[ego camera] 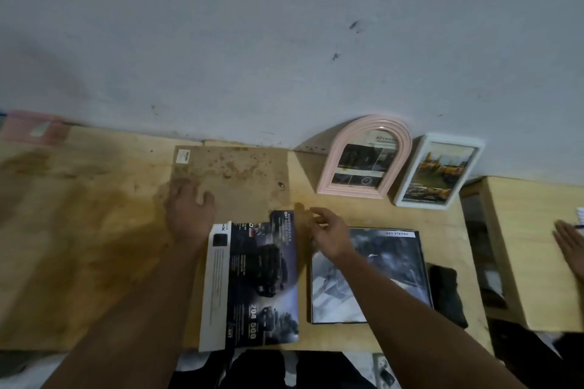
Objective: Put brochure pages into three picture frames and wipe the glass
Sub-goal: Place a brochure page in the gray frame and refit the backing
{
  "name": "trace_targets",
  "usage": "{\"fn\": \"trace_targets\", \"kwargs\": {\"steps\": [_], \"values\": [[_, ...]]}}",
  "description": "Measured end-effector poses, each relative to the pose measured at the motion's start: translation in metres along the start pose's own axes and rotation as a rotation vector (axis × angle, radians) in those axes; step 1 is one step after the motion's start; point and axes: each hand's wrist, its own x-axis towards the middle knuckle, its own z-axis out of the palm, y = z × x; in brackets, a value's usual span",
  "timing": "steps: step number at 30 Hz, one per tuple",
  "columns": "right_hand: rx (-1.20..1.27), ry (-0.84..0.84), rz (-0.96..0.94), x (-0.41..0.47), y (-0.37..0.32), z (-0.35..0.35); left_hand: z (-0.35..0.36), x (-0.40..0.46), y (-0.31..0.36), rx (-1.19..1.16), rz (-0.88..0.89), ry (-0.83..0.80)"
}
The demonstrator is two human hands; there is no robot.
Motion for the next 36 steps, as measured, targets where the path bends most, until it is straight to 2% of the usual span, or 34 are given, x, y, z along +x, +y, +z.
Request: {"fn": "trace_targets", "kwargs": {"steps": [3,8,13,18,27,36], "values": [[-0.102,0.009,0.025,-0.023,0.027,-0.034,0.019,-0.039,0.030,-0.057,0.108,-0.087],[-0.515,0.185,0.057,-0.051,0.081,-0.098,0.064,-0.102,0.066,0.011,0.218,-0.338],[-0.746,0.043,0.188,-0.071,0.121,-0.158,0.102,-0.157,0.090,0.087,0.180,-0.535],[-0.879,-0.083,0.158,-0.069,0.146,-0.188,0.132,-0.193,0.096,0.142,0.067,-0.579],[-0.980,0.014,0.082,-0.065,0.172,-0.199,0.163,-0.225,0.113,-0.020,-0.070,-0.502],[-0.939,0.018,0.091,-0.062,0.187,-0.196,0.172,-0.235,0.121,-0.009,-0.098,-0.483]]}}
